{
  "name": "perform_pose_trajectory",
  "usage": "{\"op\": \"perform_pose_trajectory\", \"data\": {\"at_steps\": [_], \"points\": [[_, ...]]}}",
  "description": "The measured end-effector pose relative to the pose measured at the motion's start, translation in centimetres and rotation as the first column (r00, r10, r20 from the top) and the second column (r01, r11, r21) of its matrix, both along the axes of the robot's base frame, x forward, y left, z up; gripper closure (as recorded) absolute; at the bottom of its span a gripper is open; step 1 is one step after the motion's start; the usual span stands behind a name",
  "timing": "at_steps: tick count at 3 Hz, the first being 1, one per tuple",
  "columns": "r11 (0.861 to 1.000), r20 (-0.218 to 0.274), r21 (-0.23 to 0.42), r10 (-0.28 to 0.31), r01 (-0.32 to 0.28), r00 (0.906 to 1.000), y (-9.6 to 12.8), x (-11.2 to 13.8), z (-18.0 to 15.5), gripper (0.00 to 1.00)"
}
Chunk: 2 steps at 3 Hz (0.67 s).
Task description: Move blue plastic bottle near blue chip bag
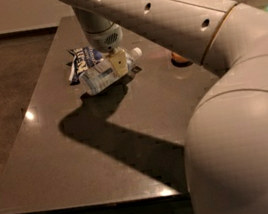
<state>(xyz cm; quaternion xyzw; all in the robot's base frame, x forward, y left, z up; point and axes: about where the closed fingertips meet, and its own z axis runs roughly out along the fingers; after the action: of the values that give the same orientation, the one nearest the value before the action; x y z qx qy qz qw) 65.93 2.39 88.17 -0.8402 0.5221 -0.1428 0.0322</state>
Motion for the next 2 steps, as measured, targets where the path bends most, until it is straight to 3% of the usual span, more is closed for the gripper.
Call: {"op": "perform_pose_trajectory", "data": {"at_steps": [2], "points": [[1.0, 0.003, -0.007, -0.029, 0.029, 0.9996, -0.16, 0.91, -0.62, 0.15]]}}
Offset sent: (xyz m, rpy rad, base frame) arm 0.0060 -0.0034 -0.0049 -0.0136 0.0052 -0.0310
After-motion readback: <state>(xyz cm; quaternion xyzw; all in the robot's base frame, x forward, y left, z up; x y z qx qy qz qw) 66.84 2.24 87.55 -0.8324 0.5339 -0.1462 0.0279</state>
